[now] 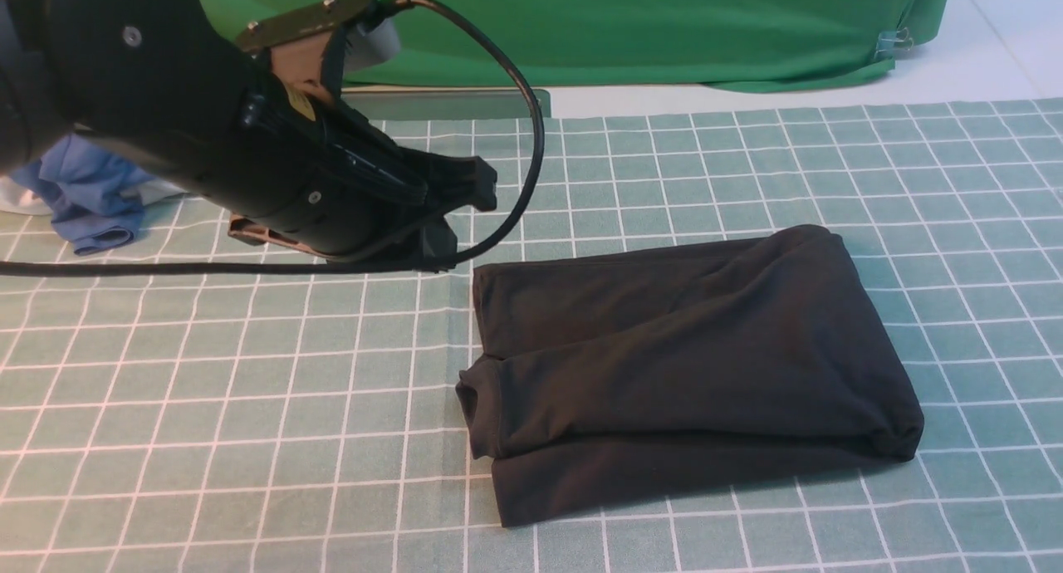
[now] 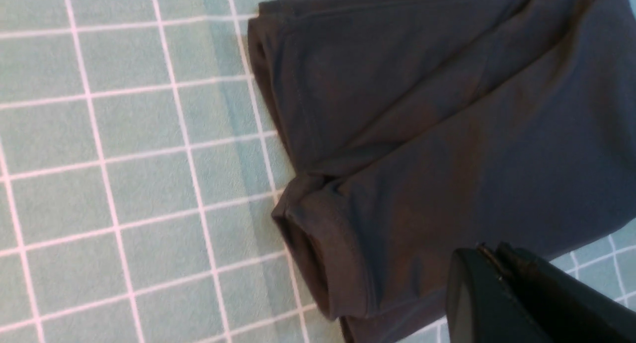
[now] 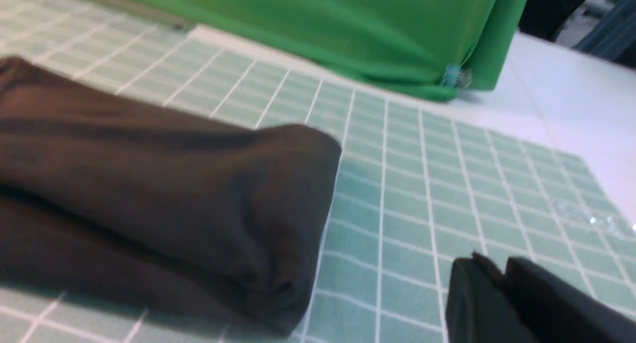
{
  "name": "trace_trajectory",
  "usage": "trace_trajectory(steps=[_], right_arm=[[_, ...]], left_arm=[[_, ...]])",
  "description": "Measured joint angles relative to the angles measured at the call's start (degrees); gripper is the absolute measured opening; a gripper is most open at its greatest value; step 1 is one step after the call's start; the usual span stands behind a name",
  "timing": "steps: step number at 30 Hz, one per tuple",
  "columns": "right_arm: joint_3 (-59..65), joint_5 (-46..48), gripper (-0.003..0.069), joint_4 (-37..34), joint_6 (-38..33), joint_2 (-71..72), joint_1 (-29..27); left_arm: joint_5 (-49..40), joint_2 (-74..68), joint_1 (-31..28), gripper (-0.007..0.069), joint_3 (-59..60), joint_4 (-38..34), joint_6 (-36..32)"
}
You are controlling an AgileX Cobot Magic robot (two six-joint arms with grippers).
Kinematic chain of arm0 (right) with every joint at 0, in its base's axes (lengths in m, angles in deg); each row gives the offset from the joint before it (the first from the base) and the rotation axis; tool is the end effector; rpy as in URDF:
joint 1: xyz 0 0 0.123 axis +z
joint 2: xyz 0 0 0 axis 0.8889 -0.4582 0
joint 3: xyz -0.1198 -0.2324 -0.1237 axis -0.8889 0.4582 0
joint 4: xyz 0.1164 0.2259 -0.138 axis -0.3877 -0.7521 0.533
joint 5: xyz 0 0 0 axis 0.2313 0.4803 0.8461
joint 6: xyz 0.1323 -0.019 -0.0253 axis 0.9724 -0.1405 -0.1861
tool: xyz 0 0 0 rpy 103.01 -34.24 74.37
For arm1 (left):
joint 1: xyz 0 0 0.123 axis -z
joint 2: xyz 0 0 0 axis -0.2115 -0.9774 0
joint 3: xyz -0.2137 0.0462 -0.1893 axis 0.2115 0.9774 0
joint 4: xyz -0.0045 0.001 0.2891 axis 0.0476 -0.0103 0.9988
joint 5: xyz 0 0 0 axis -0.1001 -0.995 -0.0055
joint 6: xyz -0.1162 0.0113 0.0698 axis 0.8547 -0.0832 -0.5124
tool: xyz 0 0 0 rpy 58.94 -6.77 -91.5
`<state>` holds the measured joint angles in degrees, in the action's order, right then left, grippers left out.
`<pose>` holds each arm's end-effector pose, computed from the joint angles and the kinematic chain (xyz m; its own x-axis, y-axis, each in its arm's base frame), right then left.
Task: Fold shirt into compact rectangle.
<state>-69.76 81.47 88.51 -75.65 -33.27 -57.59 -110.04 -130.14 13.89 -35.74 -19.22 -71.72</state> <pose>0.1337 0.0125 0.1820 -0.1373 -0.1783 -0.9744 -0.1165 0.9797 -0.1628 0.3157 -0.1796 0.2852 -0.8593 0.0703 -0.5067 0.2587 0.9142 -0.3119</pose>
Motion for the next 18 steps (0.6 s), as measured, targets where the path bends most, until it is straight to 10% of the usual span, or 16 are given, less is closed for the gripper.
trace_trajectory(steps=[9,18], right_arm=[[0.0,0.1,0.0126,0.0,0.0,0.3,-0.9],[0.0,0.2,0.0144,-0.3,0.0,0.3,-4.4]], left_arm=[[-11.7,0.8,0.0,0.0015,0.0,2.2,-0.1],[-5.4,11.7,0.0,0.0015,8.9,-0.9,-0.1]])
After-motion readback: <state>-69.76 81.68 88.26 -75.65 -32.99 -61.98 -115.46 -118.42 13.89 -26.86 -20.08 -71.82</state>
